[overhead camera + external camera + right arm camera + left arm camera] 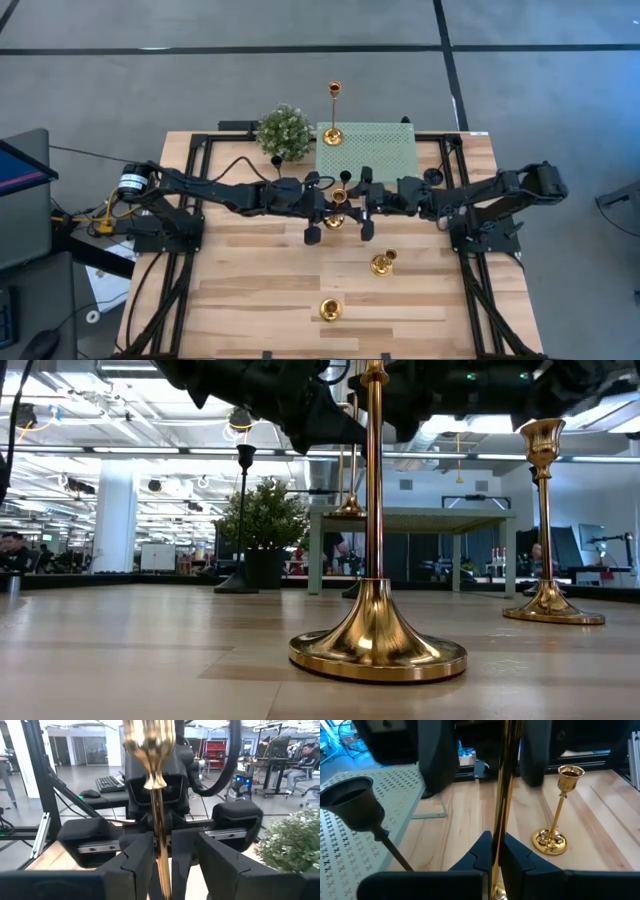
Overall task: Pick & Place candle stick holders
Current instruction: Put the gold candle holder on the shelf
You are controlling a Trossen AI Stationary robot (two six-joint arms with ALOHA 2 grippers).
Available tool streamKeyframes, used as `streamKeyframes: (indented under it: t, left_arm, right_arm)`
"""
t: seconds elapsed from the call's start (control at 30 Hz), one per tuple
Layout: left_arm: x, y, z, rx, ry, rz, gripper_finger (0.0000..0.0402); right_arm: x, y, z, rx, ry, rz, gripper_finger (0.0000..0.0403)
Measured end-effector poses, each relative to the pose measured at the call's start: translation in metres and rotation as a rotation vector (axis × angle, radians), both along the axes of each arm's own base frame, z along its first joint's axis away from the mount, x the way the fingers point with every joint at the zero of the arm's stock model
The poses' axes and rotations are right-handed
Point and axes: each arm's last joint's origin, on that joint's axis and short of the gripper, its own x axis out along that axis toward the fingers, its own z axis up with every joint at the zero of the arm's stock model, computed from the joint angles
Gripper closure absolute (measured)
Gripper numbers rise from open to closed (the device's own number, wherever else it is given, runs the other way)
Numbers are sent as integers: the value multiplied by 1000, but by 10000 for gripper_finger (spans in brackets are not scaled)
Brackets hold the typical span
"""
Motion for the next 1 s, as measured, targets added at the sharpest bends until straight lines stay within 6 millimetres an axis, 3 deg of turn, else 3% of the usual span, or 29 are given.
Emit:
streamKeyframes:
  t: [0.2,0.5,0.63,1.0]
  left_arm:
    - [0,0,0,0,1,-1,387]
    - [-1,0,-2,-9,19,6,386]
    - [-1,0,-1,-3,12,4,380]
    - [-2,2,-1,9,18,19,309]
  right_arm:
    - [11,0,0,-8,8,0,288]
    - [7,2,5,-20,-5,35,392]
    - [5,5,9,-30,-10,45,390]
    - [-12,8,21,-54,65,20,399]
